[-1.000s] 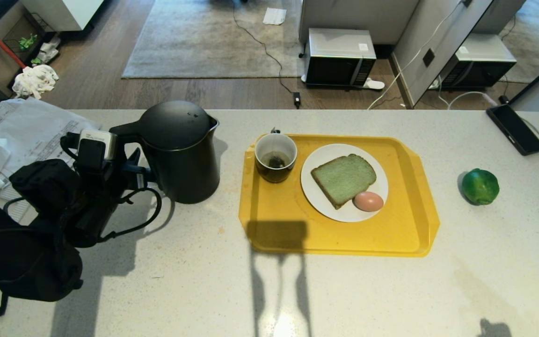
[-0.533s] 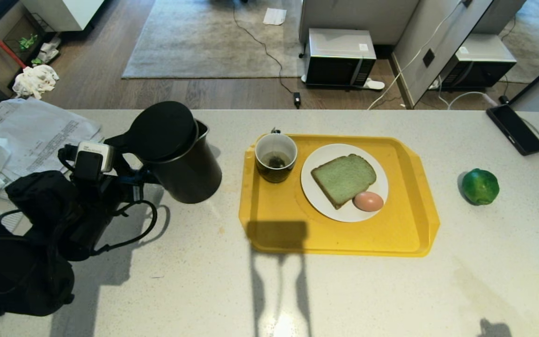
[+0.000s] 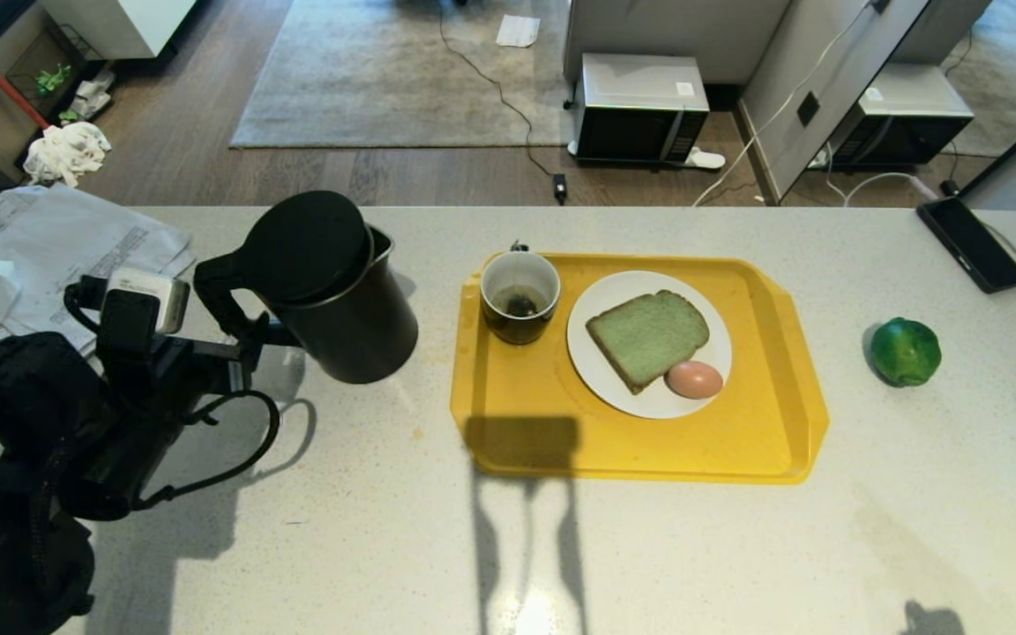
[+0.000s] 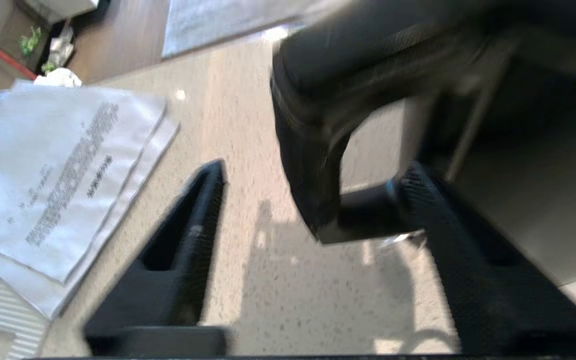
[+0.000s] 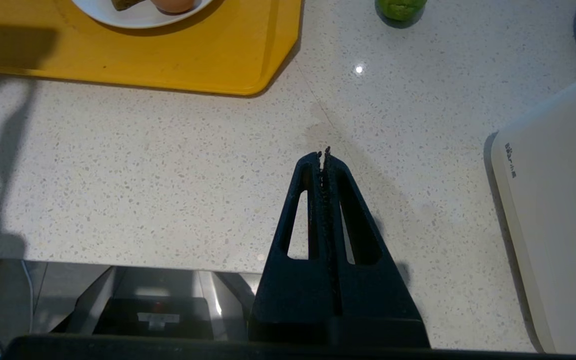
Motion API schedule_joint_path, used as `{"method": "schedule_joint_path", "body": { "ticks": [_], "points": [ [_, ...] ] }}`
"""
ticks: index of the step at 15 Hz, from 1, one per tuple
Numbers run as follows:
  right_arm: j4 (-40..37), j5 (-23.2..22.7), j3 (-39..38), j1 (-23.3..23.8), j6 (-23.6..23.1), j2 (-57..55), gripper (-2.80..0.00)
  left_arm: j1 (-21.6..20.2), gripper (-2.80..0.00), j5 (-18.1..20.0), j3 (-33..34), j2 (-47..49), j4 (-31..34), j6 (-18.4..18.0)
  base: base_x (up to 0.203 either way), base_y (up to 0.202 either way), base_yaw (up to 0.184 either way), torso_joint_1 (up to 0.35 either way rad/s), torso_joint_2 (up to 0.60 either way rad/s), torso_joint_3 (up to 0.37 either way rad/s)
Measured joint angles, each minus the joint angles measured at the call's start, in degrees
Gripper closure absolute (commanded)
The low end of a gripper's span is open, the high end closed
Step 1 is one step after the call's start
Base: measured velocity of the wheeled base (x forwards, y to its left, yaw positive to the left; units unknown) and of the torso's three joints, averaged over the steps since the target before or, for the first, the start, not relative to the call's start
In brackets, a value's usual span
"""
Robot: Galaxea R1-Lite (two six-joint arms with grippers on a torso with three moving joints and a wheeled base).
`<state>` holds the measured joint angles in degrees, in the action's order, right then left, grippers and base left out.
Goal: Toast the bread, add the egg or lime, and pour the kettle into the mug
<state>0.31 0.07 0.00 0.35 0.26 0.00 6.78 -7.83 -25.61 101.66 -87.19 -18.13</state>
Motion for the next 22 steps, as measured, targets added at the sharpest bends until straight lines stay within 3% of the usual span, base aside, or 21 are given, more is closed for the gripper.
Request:
{"method": "schedule_joint_path", "body": {
  "ticks": [4,7,10,13,15,17,20,22],
  "points": [
    [0.0,0.0,0.0,0.0,0.0,0.0,0.0,2.2,0.0,-0.4,1.2,-6.3,0.9,-0.4,0.0,0.0,0.0,0.0,0.0,0.0],
    [0.0,0.0,0.0,0.0,0.0,0.0,0.0,3.8,0.0,-0.6,-0.1,-13.5,9.2,-1.2,0.0,0.0,0.0,0.0,0.0,0.0],
    [0.0,0.0,0.0,0.0,0.0,0.0,0.0,5.5,0.0,-0.5,-8.3,-22.3,29.4,-1.4,0.0,0.0,0.0,0.0,0.0,0.0],
    [0.0,0.0,0.0,0.0,0.0,0.0,0.0,6.9,0.0,-0.2,-23.6,-28.5,53.9,-0.5,0.0,0.0,0.0,0.0,0.0,0.0],
    [0.0,0.0,0.0,0.0,0.0,0.0,0.0,7.8,0.0,0.0,-34.9,-29.6,69.2,2.0,0.0,0.0,0.0,0.0,0.0,0.0],
    [0.0,0.0,0.0,0.0,0.0,0.0,0.0,9.5,0.0,0.0,-44.7,-28.4,81.8,7.3,0.0,0.0,0.0,0.0,0.0,0.0],
    [0.0,0.0,0.0,0.0,0.0,0.0,0.0,11.3,0.0,0.3,-53.1,-24.2,96.2,14.9,0.0,0.0,0.0,0.0,0.0,0.0],
    [0.0,0.0,0.0,0.0,0.0,0.0,0.0,11.7,0.0,0.3,-54.5,-21.8,97.8,17.4,0.0,0.0,0.0,0.0,0.0,0.0]
  ]
}}
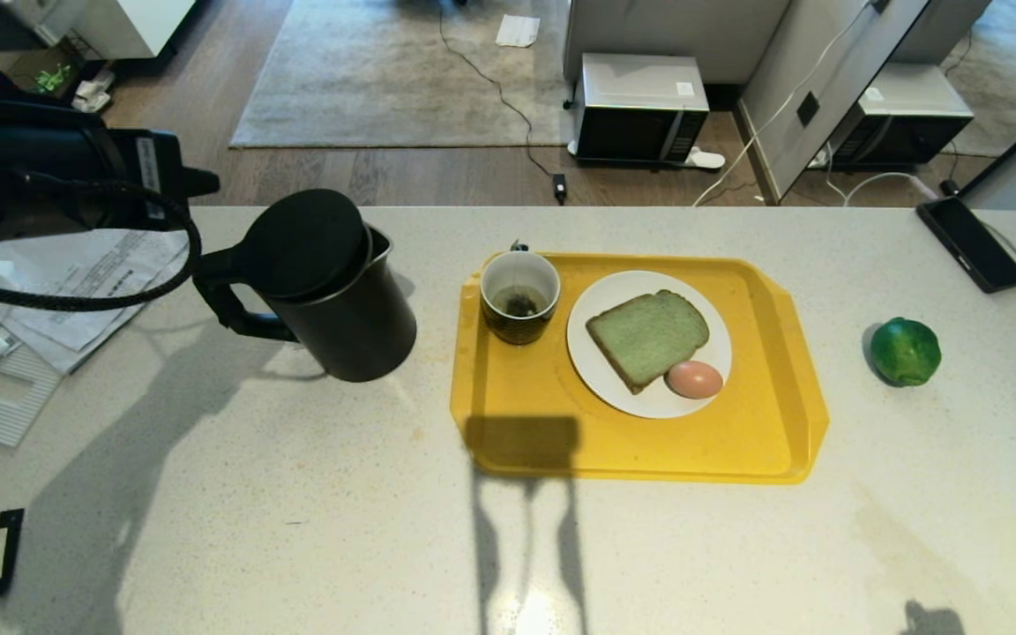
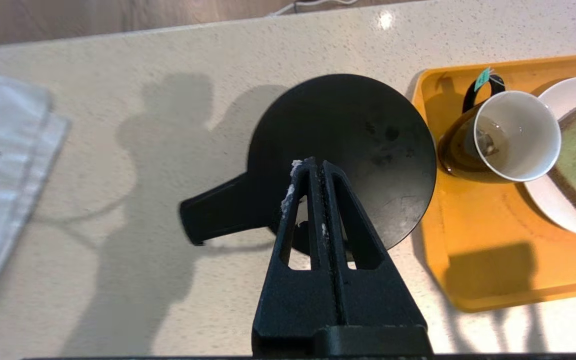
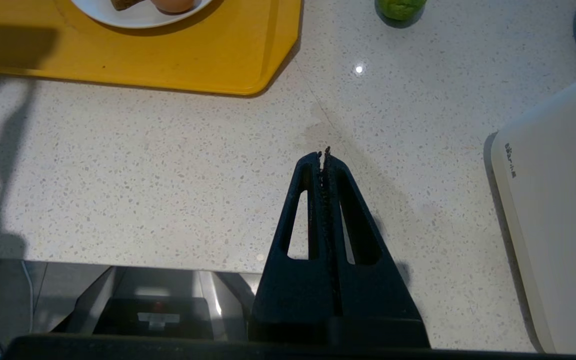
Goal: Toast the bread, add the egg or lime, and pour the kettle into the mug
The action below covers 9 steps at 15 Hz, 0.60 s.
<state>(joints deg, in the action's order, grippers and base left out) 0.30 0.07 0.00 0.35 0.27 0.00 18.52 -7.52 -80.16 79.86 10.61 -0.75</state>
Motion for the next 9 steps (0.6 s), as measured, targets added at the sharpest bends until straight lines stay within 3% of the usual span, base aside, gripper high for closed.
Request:
{"method": "schedule_joint_path", "body": {
  "ticks": [3,9],
  "points": [
    [0.0,0.0,0.0,0.0,0.0,0.0,0.0,0.7,0.0,0.0,-0.4,2.7,0.9,3.0,0.0,0.0,0.0,0.0,0.0,0.0],
    [0.0,0.0,0.0,0.0,0.0,0.0,0.0,1.6,0.0,0.0,-0.1,7.2,0.7,5.3,0.0,0.0,0.0,0.0,0.0,0.0]
  ]
}}
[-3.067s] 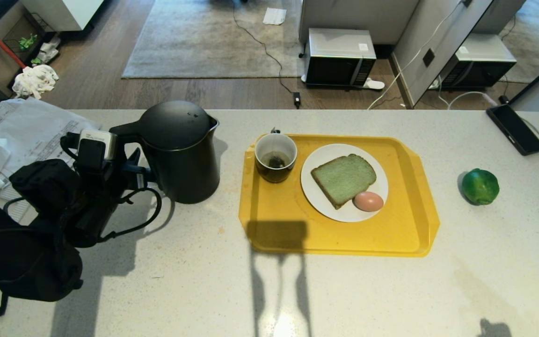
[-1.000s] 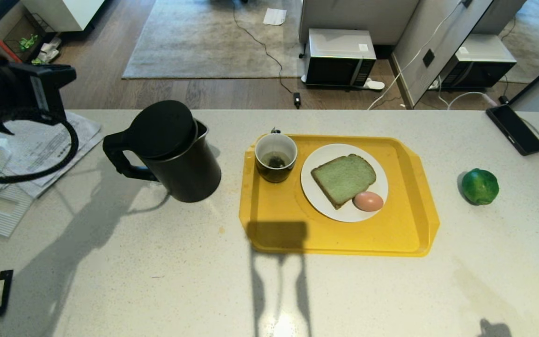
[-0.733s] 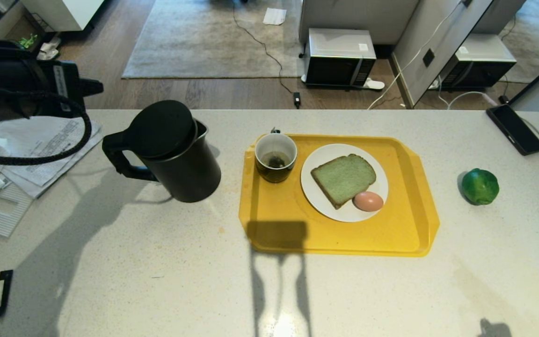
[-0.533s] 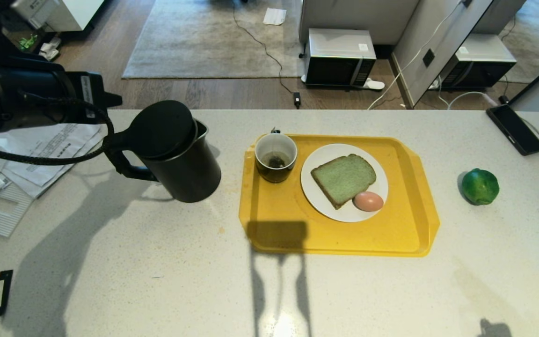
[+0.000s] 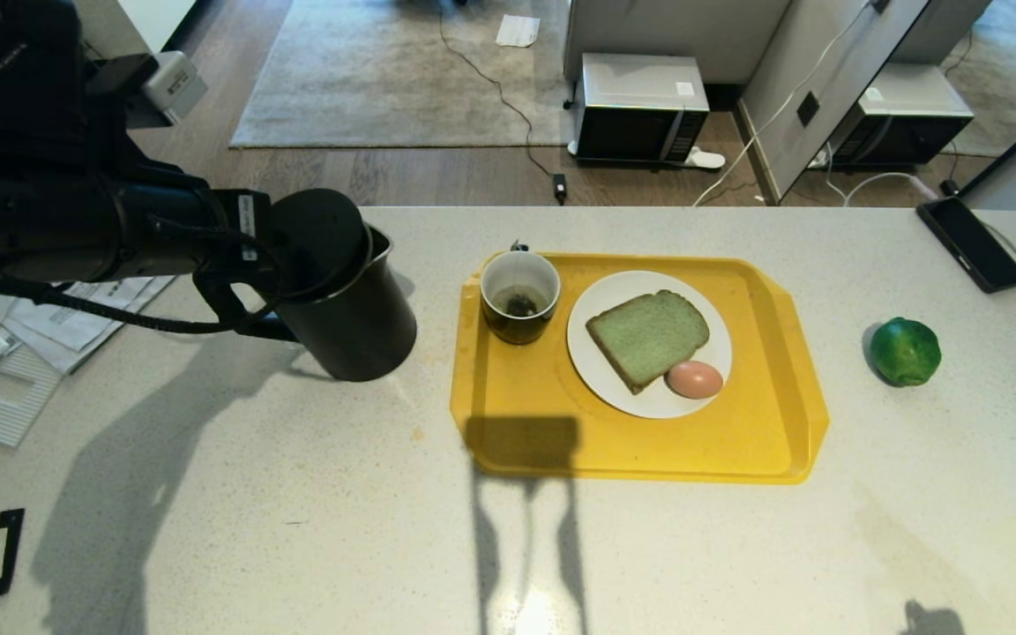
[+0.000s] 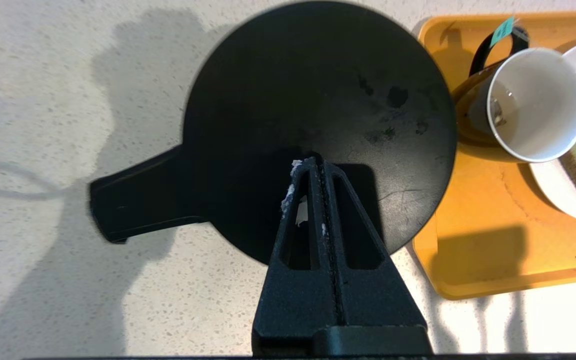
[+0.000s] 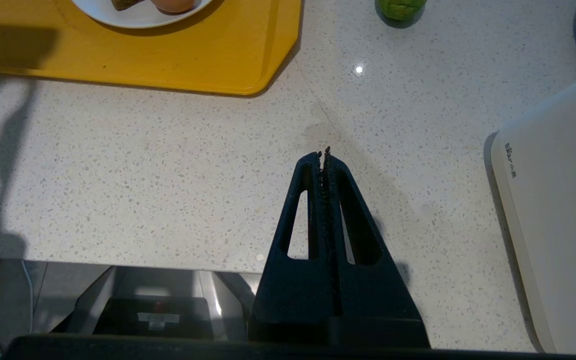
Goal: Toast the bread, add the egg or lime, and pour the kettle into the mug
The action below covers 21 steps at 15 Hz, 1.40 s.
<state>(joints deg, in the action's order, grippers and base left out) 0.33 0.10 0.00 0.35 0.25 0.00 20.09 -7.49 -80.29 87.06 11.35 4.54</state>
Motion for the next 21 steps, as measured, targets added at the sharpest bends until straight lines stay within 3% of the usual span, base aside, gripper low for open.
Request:
{"method": "schedule_joint_path", "body": {
  "ticks": [12,17,21],
  "points": [
    [0.0,0.0,0.0,0.0,0.0,0.0,0.0,0.4,0.0,1.7,0.1,3.3,-0.9,0.5,0.0,0.0,0.0,0.0,0.0,0.0],
    [0.0,0.0,0.0,0.0,0.0,0.0,0.0,3.0,0.0,1.3,-3.1,-0.5,-1.5,-4.0,0.0,0.0,0.0,0.0,0.0,0.0],
    [0.0,0.0,0.0,0.0,0.0,0.0,0.0,9.4,0.0,1.1,-5.9,-3.9,-1.9,-9.6,0.0,0.0,0.0,0.0,0.0,0.0]
  ]
}}
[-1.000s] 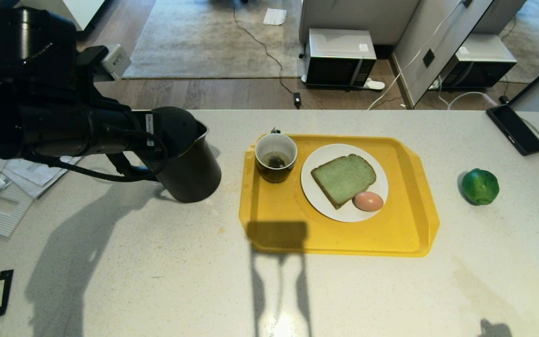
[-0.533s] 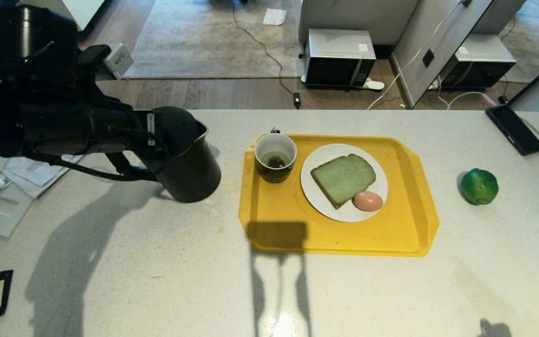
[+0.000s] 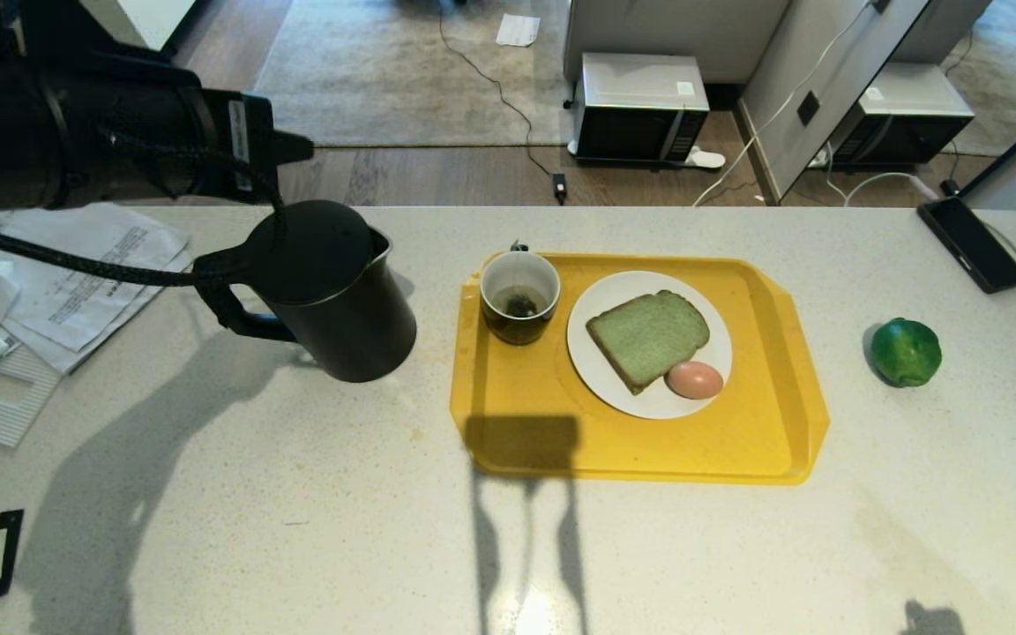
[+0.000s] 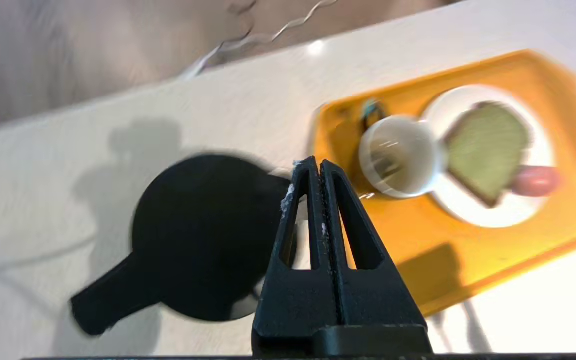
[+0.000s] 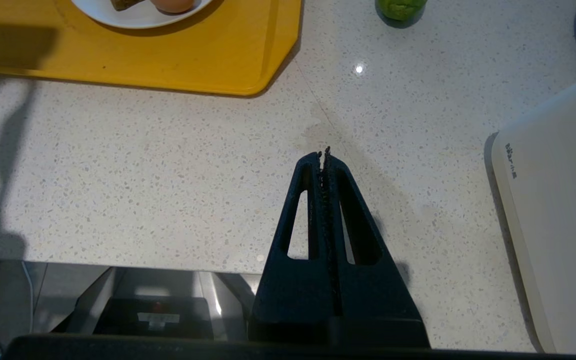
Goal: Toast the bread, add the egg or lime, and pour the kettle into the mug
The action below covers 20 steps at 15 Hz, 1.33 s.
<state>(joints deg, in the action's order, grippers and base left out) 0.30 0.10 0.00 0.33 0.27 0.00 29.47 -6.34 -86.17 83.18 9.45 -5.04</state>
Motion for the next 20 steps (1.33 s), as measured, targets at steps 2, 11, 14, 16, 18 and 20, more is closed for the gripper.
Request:
{"method": "schedule_joint_path", "body": {
  "ticks": [2,11,14,16,18,20],
  "points": [
    [0.0,0.0,0.0,0.0,0.0,0.0,0.0,3.4,0.0,0.3,-0.7,-2.0,-1.3,-2.2,0.0,0.0,0.0,0.0,0.0,0.0],
    [0.0,0.0,0.0,0.0,0.0,0.0,0.0,0.3,0.0,0.4,23.6,-28.5,-2.6,-13.7,0.0,0.0,0.0,0.0,0.0,0.0],
    [0.0,0.0,0.0,0.0,0.0,0.0,0.0,-7.3,0.0,0.4,40.2,-40.8,-5.4,-14.7,0.0,0.0,0.0,0.0,0.0,0.0],
    [0.0,0.0,0.0,0.0,0.0,0.0,0.0,-12.4,0.0,0.5,52.2,-48.5,-9.7,-15.0,0.0,0.0,0.0,0.0,0.0,0.0],
    [0.0,0.0,0.0,0.0,0.0,0.0,0.0,-18.0,0.0,0.7,62.1,-55.6,-13.3,-15.3,0.0,0.0,0.0,0.0,0.0,0.0],
    [0.0,0.0,0.0,0.0,0.0,0.0,0.0,-22.5,0.0,0.8,69.7,-61.5,-15.2,-15.2,0.0,0.0,0.0,0.0,0.0,0.0]
  ]
}}
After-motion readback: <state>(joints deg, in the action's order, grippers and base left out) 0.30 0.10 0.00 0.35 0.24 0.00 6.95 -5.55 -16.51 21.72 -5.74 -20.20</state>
